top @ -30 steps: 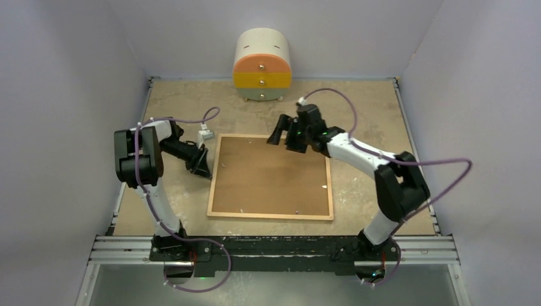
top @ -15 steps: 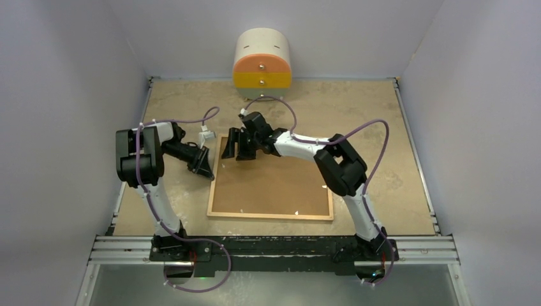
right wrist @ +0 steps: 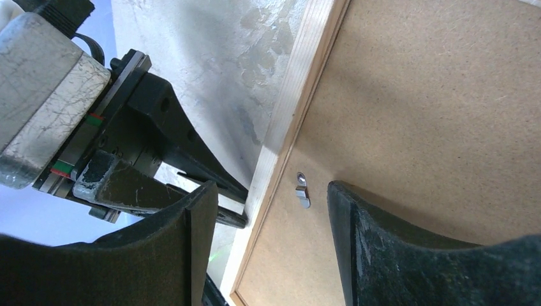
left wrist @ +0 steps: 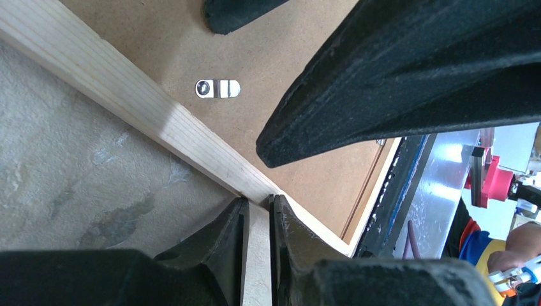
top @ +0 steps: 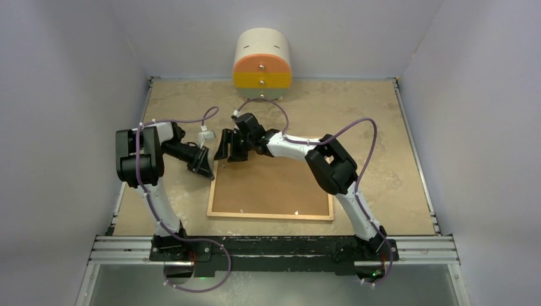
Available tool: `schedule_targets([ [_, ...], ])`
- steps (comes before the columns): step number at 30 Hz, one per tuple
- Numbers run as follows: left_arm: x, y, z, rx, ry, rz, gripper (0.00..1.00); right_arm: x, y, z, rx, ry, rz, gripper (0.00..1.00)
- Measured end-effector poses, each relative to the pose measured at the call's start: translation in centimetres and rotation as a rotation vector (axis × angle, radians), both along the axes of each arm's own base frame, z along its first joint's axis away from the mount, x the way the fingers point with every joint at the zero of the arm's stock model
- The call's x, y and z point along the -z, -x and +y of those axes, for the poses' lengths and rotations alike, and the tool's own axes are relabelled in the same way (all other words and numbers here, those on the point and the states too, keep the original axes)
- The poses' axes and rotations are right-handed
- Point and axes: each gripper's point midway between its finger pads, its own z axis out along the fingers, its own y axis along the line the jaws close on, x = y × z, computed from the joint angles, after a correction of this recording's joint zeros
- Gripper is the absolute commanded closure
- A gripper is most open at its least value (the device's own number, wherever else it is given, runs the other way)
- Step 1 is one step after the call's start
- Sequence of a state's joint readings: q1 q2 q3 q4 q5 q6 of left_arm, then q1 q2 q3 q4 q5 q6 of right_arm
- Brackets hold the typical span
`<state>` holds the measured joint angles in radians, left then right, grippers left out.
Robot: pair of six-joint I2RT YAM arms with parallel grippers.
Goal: Put the photo into the frame
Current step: Install the photo frame at the center of the board.
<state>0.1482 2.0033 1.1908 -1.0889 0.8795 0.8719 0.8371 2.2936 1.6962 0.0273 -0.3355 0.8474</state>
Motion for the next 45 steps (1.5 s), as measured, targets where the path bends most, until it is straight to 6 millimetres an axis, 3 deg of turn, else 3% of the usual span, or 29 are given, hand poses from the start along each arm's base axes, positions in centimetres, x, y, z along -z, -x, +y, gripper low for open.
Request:
schedule_targets([
  [15, 0.0, 0.0, 0.0, -0.002, 0.0, 0.002, 0.85, 0.1, 1.9, 1.1, -0.027, -0.016, 0.036, 0.35],
  [45, 0.0, 0.0, 0.0, -0.006, -0.001, 0.008, 0.85, 0.0, 2.4, 1.9, 0.003, -0.089, 0.166, 0.35],
])
